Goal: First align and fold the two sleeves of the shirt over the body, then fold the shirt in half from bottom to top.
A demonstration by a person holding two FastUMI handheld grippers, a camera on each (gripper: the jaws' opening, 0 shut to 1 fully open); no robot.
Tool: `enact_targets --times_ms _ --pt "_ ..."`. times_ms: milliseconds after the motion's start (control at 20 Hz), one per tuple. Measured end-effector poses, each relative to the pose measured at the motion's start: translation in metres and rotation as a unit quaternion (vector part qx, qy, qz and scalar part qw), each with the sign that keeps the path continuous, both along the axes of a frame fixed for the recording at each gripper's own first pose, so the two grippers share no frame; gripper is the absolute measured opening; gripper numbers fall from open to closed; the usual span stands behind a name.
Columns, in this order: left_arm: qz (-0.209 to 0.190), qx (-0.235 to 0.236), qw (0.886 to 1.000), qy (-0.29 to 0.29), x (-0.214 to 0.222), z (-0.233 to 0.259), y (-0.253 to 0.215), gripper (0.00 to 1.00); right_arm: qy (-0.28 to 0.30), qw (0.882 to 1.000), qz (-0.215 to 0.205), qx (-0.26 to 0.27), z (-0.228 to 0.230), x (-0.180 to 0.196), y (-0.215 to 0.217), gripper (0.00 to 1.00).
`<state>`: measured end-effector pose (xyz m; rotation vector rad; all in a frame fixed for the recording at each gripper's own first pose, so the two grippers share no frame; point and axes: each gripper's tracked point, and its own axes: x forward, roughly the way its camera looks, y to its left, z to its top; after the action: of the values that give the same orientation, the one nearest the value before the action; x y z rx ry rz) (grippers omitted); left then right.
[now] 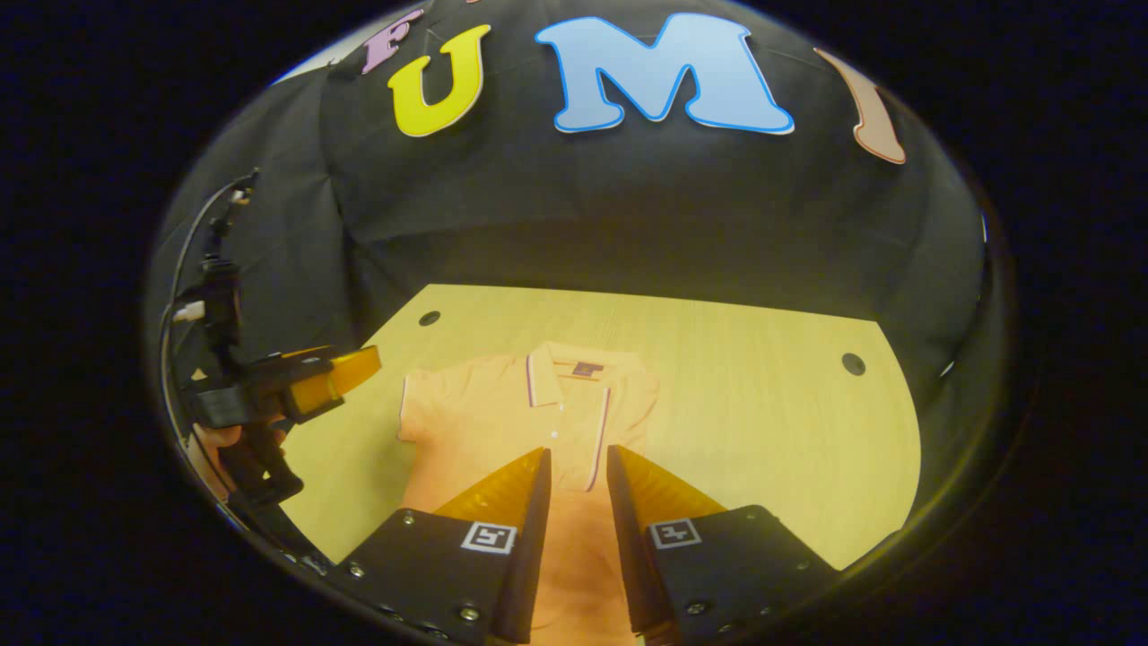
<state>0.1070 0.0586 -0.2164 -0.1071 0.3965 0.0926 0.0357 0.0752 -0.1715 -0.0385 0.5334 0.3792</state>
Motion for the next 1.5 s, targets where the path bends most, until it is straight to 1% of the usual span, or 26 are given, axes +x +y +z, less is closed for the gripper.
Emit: enact_targets --times_ms 100,150,350,550,900,1250,1350,1400,1500 --pt "0.000 -0.004 1.000 0.013 0.008 -0.018 0.001 0.99 0.010 1.000 -0.007 0.008 -0.002 -0.016 -0.001 0.40" --pt "0.001 -0.006 1.000 0.020 0.012 -0.027 0.002 0.97 0.017 1.000 -0.011 0.009 -0.004 -0.022 -0.003 0.40" --pt "0.002 -0.014 0.999 0.044 0.024 -0.061 0.005 0.99 0.036 0.999 -0.022 0.001 -0.012 -0.039 -0.008 0.40" --pt "0.005 -0.023 0.997 0.068 0.035 -0.093 0.007 0.97 0.044 0.998 -0.035 -0.007 -0.015 -0.043 -0.015 0.40" --pt "0.019 -0.039 0.994 0.100 0.042 -0.134 0.014 0.99 0.055 0.997 -0.053 -0.019 -0.018 -0.048 -0.023 0.40" --pt "0.036 -0.053 0.989 0.135 0.036 -0.166 0.017 0.99 0.060 0.996 -0.067 -0.022 -0.018 -0.052 -0.028 0.39" --pt "0.036 -0.042 0.990 0.130 0.036 -0.166 0.017 0.99 0.060 0.995 -0.071 -0.021 -0.018 -0.052 -0.030 0.40" --pt "0.035 -0.031 0.990 0.129 0.035 -0.167 0.018 0.95 0.062 0.995 -0.073 -0.021 -0.019 -0.053 -0.031 0.39" --pt "0.034 -0.024 0.992 0.123 0.037 -0.166 0.016 0.95 0.066 0.995 -0.075 -0.021 -0.021 -0.054 -0.033 0.40"
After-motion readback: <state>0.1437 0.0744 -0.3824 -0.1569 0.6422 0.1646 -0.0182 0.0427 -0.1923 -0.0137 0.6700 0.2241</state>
